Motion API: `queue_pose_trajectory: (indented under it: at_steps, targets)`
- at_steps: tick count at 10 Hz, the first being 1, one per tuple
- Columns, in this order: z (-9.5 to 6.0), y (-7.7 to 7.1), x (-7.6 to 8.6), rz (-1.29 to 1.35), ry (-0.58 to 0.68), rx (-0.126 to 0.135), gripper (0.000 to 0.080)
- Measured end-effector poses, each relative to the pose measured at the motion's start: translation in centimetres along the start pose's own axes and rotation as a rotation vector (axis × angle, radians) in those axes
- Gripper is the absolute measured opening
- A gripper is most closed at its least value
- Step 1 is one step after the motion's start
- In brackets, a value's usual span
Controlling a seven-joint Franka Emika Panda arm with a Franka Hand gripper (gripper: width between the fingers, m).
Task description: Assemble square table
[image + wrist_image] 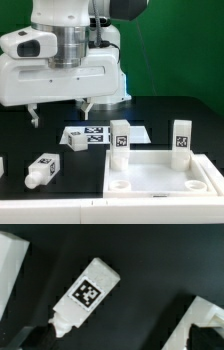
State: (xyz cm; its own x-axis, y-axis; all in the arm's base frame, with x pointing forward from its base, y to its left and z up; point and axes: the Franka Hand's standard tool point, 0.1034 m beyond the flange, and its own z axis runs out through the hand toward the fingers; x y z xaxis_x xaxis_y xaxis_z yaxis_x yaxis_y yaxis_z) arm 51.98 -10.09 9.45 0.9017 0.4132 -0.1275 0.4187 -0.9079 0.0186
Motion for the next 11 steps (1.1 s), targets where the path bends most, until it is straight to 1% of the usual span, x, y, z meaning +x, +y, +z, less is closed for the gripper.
queue_pose_trajectory:
  at_steps: [1, 2, 3, 4, 5, 6, 7, 9, 10, 11]
  targets:
    - [0.0, 0.0, 0.0, 0.000, -0.001, 0.000, 0.0649]
    - [0.4, -0.1, -0.3, 0.062, 0.000, 0.014, 0.0649]
    - [1.2, 0.0, -1.5, 0.148, -0.010, 0.035, 0.0649]
    - [2.7, -0.8, -3.5, 0.187, -0.032, 0.055, 0.0649]
    - [3.9, -2.8, -5.6, 0.281, -0.071, 0.082, 0.0649]
    - [4.5, -3.6, -6.5, 0.316, -0.096, 0.118, 0.0649]
    - [4.3, -3.2, -6.2, 0.311, -0.090, 0.115, 0.0649]
    - [4.4, -3.3, -6.2, 0.308, -0.090, 0.113, 0.0649]
    - [4.7, -3.6, -6.3, 0.310, -0.093, 0.114, 0.0649]
    - [5.8, -5.1, -7.0, 0.305, -0.103, 0.116, 0.0649]
